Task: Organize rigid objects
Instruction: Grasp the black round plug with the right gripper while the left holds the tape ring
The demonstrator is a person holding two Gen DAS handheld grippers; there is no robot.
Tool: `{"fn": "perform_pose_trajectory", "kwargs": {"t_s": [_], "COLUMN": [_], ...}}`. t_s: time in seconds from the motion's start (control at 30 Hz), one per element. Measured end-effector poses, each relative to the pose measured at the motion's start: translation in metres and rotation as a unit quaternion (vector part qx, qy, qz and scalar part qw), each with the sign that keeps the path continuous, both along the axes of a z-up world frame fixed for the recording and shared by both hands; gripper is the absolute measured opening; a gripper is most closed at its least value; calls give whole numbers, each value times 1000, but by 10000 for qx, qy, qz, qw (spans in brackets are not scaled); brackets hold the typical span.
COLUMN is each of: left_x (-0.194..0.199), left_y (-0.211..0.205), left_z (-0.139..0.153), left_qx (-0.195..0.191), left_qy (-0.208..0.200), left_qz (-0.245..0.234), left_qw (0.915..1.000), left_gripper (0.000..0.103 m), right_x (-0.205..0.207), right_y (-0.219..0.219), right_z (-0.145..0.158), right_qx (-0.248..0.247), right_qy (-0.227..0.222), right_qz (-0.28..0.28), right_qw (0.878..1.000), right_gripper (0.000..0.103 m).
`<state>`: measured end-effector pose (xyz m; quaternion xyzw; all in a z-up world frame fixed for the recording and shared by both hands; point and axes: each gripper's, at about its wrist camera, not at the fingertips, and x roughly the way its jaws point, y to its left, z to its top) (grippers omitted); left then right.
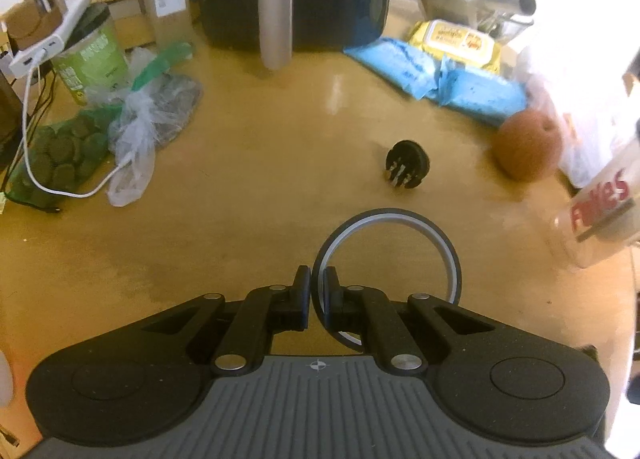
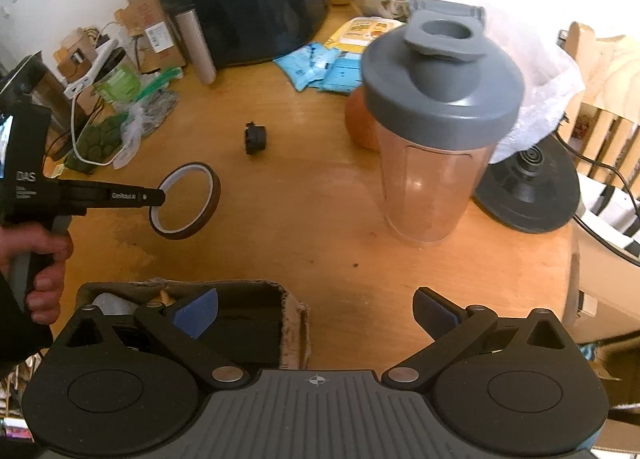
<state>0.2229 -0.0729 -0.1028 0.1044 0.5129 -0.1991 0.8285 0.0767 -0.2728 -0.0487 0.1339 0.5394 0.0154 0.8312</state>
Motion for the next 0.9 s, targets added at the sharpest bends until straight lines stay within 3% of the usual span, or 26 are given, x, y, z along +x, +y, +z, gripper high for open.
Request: {"fn": "perform_pose_trajectory", "kwargs": {"t_s": [0.5, 0.9], "left_x": [-34, -65], "left_y": [42, 71], "left_z": [54, 71], "left_qx": [-537, -842], "left_qy": [-258, -173], "left_qz": [234, 521], "left_qw": [9980, 9949], "left_gripper": [7, 7], "right_x": [7, 26], "right_y": [19, 39], "right_z": [4, 10], "right_qx": [65, 42], "right_qy": [-135, -313], "right_qz": [348, 641], "right_qw": [9993, 9974], "right_gripper": [103, 103]}}
